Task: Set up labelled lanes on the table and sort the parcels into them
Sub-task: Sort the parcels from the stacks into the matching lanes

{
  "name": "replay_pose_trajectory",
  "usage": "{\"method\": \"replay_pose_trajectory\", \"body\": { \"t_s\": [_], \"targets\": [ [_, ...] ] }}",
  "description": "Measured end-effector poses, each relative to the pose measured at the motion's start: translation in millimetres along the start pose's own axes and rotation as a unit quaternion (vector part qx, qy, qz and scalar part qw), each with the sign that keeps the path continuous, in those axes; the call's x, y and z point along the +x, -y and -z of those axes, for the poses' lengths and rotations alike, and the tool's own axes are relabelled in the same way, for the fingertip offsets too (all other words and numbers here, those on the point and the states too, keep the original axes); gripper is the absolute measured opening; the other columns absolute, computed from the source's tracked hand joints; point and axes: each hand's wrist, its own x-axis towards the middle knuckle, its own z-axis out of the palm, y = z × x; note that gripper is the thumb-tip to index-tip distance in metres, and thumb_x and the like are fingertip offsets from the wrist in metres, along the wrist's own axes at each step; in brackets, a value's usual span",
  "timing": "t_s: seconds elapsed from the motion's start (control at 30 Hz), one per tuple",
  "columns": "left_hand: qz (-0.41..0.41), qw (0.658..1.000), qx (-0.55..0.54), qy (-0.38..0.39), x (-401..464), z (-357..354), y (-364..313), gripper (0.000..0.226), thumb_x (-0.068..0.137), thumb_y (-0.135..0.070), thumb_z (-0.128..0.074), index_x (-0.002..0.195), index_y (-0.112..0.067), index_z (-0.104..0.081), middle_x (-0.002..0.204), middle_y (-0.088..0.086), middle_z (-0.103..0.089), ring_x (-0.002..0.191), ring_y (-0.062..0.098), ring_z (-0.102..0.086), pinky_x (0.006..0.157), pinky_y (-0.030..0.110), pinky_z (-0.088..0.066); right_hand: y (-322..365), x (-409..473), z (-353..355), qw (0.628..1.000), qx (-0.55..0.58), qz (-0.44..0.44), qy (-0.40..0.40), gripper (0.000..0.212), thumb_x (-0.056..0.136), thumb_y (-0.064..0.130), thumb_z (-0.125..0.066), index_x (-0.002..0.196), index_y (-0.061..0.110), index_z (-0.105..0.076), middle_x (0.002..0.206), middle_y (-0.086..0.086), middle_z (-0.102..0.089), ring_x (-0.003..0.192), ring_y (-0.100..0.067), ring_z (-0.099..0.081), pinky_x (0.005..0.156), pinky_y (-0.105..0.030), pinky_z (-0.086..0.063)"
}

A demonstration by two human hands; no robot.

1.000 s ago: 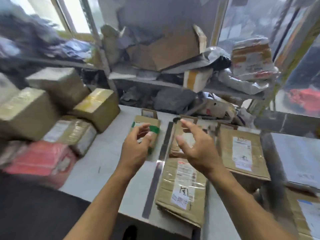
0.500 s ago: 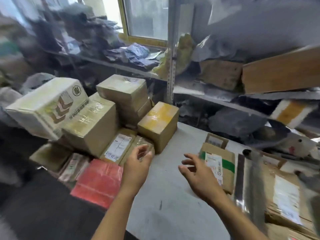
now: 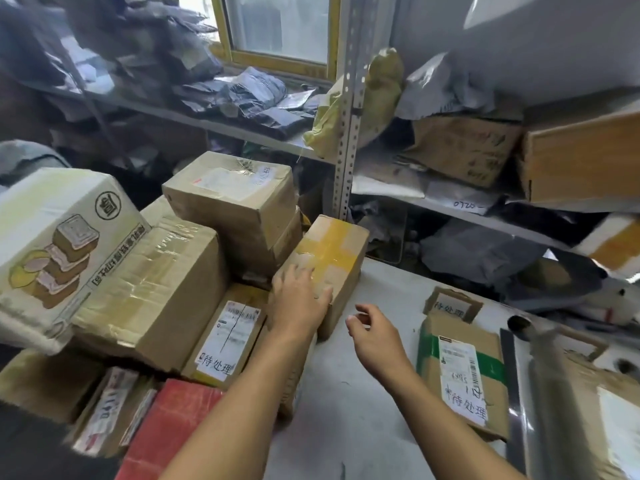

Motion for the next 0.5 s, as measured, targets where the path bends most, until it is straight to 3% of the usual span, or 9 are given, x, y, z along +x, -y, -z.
{"method": "replay_pose_trajectory", "body": {
  "t_s": [0.1,0.17,0.33,0.43,0.5],
  "targets": [
    [-0.01,0.992,0.078,0.102,28,-13,-5,0.078,0.086,-0.067,-0.053,0.151,-0.033,-0.028,0.163,0.009,-0.016,0.149,0.042,-0.006,0.119,0.056,-0.015,-9,10,-9,1.0,0.003,-0.02,0.0,0.043,0.099,0.039,-0.055,0.139,0.025,-0.051,0.11,0.014,-0.056,0.092,0.002,-0.054,0.076,-0.019,-0.041],
    [-0.014,0.985,0.108,0.132,43,-21,-6,0.083,0.08,-0.073,-0.055,0.147,-0.036,-0.025,0.163,0.011,-0.01,0.148,0.046,-0.003,0.118,0.059,-0.008,-16,14,-11,1.0,0.004,-0.027,-0.001,0.041,0.099,0.039,-0.055,0.138,0.026,-0.051,0.103,0.021,-0.054,0.091,0.007,-0.053,0.073,-0.017,-0.042],
    [-0.01,0.98,0.122,0.159,70,-26,-7,0.092,0.068,-0.079,-0.063,0.143,-0.042,-0.024,0.159,0.015,-0.012,0.146,0.05,-0.004,0.111,0.072,-0.006,-28,20,-8,0.999,0.011,-0.047,-0.006,0.037,0.099,0.041,-0.054,0.134,0.03,-0.052,0.11,0.017,-0.056,0.097,0.0,-0.058,0.076,-0.02,-0.046],
    [-0.007,0.971,0.158,0.18,74,-29,-10,0.099,0.069,-0.079,-0.063,0.149,-0.046,-0.014,0.161,0.02,0.003,0.144,0.053,-0.002,0.11,0.07,-0.013,-32,23,-4,0.998,0.025,-0.056,-0.013,0.037,0.099,0.04,-0.055,0.133,0.029,-0.052,0.114,0.012,-0.058,0.103,-0.008,-0.061,0.082,-0.025,-0.049],
    [-0.015,0.968,0.185,0.167,74,-29,-12,0.099,0.068,-0.078,-0.062,0.148,-0.048,-0.012,0.158,0.019,-0.006,0.139,0.052,-0.014,0.107,0.069,-0.022,-35,24,-3,0.998,0.028,-0.06,-0.016,0.036,0.099,0.04,-0.055,0.132,0.028,-0.053,0.114,0.011,-0.059,0.102,-0.008,-0.062,0.08,-0.023,-0.048]
  ]
}}
